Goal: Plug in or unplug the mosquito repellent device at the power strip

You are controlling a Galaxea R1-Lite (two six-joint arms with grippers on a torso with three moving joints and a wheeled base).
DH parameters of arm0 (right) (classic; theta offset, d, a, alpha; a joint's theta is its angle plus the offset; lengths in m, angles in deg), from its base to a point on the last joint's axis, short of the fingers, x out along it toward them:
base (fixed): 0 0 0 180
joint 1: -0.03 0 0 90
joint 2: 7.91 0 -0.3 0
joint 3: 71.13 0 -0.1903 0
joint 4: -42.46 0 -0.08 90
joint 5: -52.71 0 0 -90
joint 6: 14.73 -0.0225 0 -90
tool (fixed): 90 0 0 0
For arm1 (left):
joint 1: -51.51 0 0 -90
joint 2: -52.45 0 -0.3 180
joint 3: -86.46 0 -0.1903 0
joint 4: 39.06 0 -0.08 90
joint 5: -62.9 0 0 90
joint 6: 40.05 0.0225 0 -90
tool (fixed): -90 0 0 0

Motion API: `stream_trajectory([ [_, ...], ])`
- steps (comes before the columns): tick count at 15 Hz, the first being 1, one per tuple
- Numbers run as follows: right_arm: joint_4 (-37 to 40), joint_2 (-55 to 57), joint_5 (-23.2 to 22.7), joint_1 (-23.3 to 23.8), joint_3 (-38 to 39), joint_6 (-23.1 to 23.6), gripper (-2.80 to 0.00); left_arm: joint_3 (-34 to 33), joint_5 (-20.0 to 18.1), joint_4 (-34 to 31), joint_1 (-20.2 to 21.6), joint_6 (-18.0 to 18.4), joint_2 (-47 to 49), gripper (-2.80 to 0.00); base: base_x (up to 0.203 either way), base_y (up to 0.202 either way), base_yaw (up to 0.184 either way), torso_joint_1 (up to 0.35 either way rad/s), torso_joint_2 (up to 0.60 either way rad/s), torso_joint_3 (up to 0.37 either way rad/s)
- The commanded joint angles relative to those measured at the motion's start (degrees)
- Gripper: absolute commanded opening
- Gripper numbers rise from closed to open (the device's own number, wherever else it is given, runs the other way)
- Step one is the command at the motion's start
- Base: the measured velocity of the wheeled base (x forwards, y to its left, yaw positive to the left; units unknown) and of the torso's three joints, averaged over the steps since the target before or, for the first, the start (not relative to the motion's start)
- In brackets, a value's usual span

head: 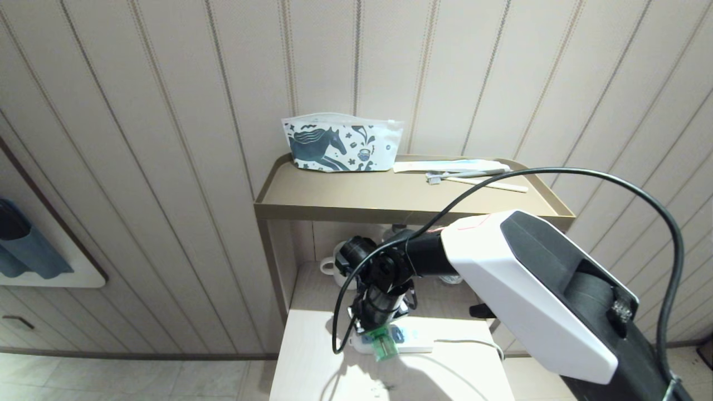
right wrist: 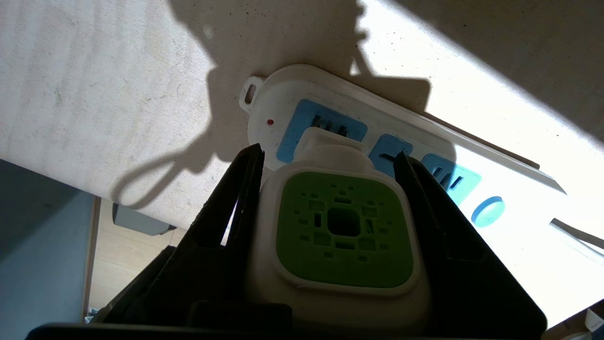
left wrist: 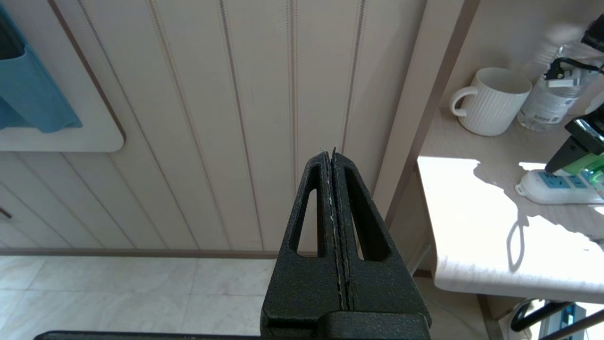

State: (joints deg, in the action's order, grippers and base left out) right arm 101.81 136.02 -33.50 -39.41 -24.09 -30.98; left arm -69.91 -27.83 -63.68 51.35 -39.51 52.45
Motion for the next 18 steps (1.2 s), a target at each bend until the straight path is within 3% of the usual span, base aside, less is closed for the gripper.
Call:
stream_trajectory([
  [1, 0.22, 0.12, 0.07, -0.03, -0.01, -0.10, -2.80, 0.00, -0.06, -0.06, -0.01, 0.00, 0.09, -2.80, 0.000, 0.000, 0.000, 0.000, 0.00, 0.000],
  [18, 0.31, 0.12, 0.16, -0.29, -0.62, -1.77, -2.80, 0.00, 0.03, -0.06, -0.01, 0.00, 0.09, -2.80, 0.000, 0.000, 0.000, 0.000, 0.00, 0.000],
])
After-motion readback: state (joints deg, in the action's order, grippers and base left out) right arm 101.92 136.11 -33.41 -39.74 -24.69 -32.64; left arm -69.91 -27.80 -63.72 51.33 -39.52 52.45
